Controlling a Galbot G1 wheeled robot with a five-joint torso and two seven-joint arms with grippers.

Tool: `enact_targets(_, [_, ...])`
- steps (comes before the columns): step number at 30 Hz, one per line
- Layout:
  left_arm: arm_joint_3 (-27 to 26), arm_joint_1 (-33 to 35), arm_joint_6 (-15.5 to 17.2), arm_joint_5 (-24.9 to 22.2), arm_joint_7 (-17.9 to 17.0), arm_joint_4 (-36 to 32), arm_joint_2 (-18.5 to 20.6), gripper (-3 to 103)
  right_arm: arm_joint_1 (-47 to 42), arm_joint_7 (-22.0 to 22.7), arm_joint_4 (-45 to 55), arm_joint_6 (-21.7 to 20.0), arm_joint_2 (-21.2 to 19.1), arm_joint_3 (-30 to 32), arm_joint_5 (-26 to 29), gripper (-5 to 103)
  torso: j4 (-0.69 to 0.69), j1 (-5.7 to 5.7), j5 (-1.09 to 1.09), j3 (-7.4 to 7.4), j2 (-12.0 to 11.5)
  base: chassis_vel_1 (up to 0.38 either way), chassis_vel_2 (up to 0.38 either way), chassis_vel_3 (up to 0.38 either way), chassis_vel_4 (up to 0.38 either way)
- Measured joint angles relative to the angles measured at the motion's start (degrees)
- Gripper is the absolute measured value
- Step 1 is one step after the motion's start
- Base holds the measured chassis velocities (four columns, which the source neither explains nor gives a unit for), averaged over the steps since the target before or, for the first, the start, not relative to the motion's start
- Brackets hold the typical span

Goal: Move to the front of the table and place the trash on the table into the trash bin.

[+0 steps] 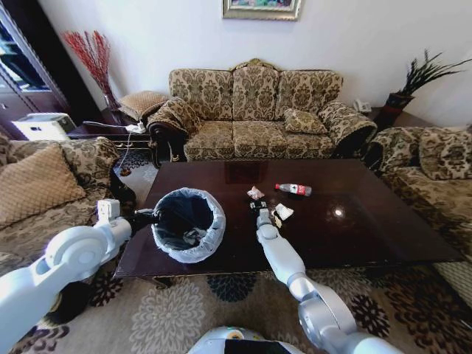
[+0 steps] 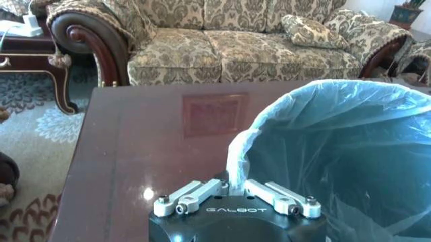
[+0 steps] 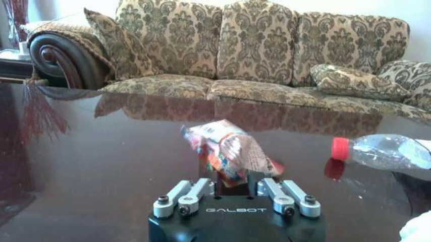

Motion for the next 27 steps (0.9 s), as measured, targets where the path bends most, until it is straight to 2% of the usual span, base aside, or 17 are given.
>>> enact_targets(6, [-0.14,0.03,0.0,-0.03,0.0,-0.02,0.08,0,0.09,-0.02,0.04,-0.2,-0.13,0.0,0.38,13,0.0,0.0,0.0,0.0,0.0,0.0,0.0,0.0,0.0])
enact_targets(9, [-0.2,-0.02,0.0,-0.06,0.04,0.09,0.15,0,-0.04,-0.01,0.88,-0.41,-0.36,-0.02,0.78,2,0.0,0.0,0.0,0.0,0.0,0.0,0.0,0.0,0.0])
enact_targets(16, [-0.23,-0.05,0.0,-0.08,0.06,0.22,0.2,0,-1.67,0.25,4.26,-0.73,-0.93,-0.24,1.08,0,0.01,0.0,0.0,0.0,0.0,0.0,0.0,0.0,0.0])
enact_targets(18, [-0.25,-0.08,0.0,-0.12,0.07,0.52,0.73,0,-4.39,0.5,10.58,-1.67,-1.61,-0.37,1.15,0,0.0,0.0,0.0,0.0,0.0,0.0,0.0,0.0,0.0])
enact_targets(19, [-0.25,-0.08,0.0,-0.12,0.07,0.52,0.73,0,-4.39,0.5,10.58,-1.67,-1.61,-0.37,1.15,0,0.0,0.0,0.0,0.0,0.0,0.0,0.0,0.0,0.0])
enact_targets(20, [-0.26,-0.11,0.0,-0.16,0.08,0.81,1.29,0,-6.55,0.08,16.28,-2.75,-2.07,-0.33,1.83,0,0.0,0.0,-0.01,0.0,0.0,0.0,0.0,0.0,0.0])
enact_targets(22, [-0.27,-0.12,0.01,-0.47,0.1,1.48,2.49,0,-9.87,-1.9,25.31,-3.75,-2.64,-0.33,4.49,0,0.0,0.0,0.0,0.0,0.0,0.0,0.0,0.0,0.0])
enact_targets(23, [-0.27,-0.12,0.01,-0.47,0.1,1.48,2.49,0,-9.87,-1.9,25.31,-3.75,-2.64,-0.33,4.49,0,0.0,0.0,0.0,0.0,0.0,0.0,0.0,0.0,0.0])
enact_targets(26, [-0.06,-0.61,0.28,-3.05,0.0,3.38,5.84,0,-15.81,-5.77,42.34,-4.44,-4.34,-1.16,8.79,0,-0.01,-0.01,0.0,0.0,0.0,0.0,0.0,0.0,0.0])
enact_targets(27, [-0.06,-0.61,0.28,-3.05,0.0,3.38,5.84,0,-15.81,-5.77,42.34,-4.44,-4.34,-1.16,8.79,0,-0.01,-0.01,0.0,0.0,0.0,0.0,0.0,0.0,0.0])
